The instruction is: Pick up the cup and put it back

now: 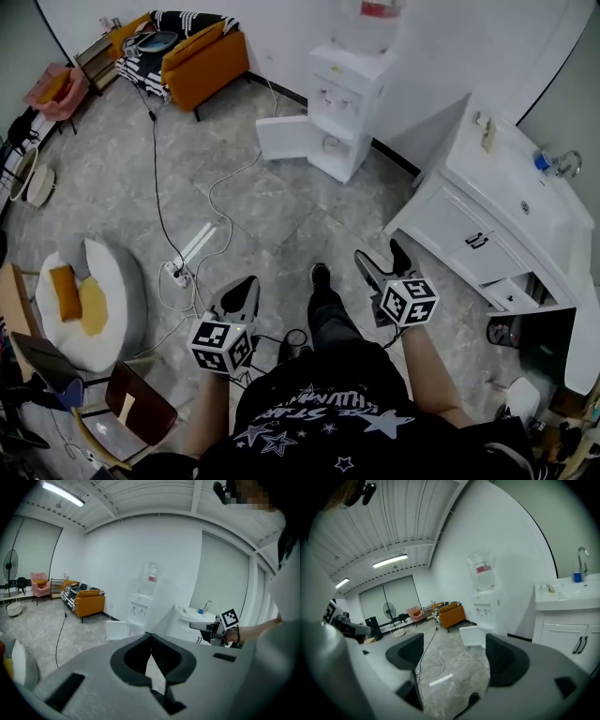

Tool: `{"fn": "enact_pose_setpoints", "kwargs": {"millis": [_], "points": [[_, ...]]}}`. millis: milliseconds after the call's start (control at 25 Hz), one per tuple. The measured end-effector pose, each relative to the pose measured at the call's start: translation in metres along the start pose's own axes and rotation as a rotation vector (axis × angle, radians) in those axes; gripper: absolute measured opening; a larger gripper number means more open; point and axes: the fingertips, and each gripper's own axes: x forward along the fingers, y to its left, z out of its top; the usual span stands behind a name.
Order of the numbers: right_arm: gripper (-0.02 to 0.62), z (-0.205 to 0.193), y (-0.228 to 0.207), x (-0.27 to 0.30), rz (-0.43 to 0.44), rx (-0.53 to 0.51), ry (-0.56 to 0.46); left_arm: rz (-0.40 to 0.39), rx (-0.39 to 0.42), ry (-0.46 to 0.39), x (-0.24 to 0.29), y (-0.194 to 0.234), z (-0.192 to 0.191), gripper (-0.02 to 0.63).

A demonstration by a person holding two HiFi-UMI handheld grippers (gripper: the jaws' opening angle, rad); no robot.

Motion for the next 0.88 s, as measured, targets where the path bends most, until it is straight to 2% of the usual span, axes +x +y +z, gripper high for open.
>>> {"fn": "enact_pose_setpoints", "kwargs": {"millis": [240, 400, 520, 680, 880], "points": [[0.405, 0.015, -0.055, 0.095, -0.027, 0.037, 0.025, 0.038, 0.009, 0.030, 0.083, 0.045, 0.036, 0.009], [0.407, 0.024, -0.091, 0.164, -0.039, 0.047, 0.078, 0.041, 0.038, 0.059, 0.149, 0.073, 0.063, 0.009], [0.407, 0.028, -0.114, 0.217, -0.038, 0.042, 0.114, 0.061, 0.030, 0.060, 0.193, 0.099, 0.082, 0.009], [0.397, 0.036, -0.143, 0.291, -0.062, 0.038, 0.101, 0.109, 0.040, 0.073, 0.251, 0.140, 0.101, 0.009], [0.397, 0.034, -0.168, 0.366, -0.088, 0.030, 0.109, 0.126, 0.048, 0.038, 0.312, 0.182, 0.121, 0.009]]}}
